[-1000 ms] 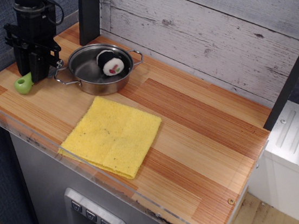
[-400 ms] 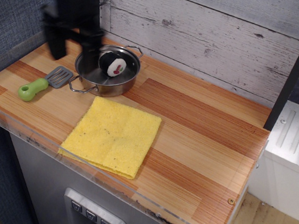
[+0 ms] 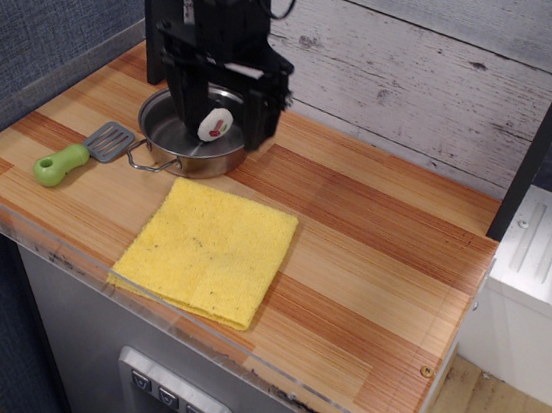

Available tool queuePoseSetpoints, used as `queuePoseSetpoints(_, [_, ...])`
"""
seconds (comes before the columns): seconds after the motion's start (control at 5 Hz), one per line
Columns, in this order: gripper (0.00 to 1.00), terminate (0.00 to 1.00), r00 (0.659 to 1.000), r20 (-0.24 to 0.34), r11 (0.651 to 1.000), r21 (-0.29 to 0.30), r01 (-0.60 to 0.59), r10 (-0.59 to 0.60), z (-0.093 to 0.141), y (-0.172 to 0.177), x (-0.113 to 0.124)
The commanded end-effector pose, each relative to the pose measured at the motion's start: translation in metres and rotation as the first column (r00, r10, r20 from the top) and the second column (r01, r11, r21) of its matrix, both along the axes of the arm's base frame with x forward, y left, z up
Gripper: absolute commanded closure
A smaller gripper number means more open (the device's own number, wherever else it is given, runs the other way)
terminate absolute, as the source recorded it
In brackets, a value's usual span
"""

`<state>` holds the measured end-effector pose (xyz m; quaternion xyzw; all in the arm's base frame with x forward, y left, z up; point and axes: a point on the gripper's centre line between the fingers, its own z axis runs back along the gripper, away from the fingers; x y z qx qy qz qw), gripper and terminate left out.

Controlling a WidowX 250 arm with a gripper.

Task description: Move the green utensil to the left of the yellow cloth and just below the silver pot.

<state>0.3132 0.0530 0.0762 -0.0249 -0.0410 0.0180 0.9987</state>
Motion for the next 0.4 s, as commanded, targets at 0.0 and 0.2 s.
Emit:
queuePoseSetpoints(0.0, [0.0, 0.0, 0.998, 0.069, 1.0, -0.025, 0.009, -0.008, 0.0057, 0.0059, 0.0043])
queuePoseSetpoints(0.2, [0.0, 1.0, 0.998, 0.069, 1.0, -0.025, 0.009, -0.008, 0.0057, 0.0059, 0.0043])
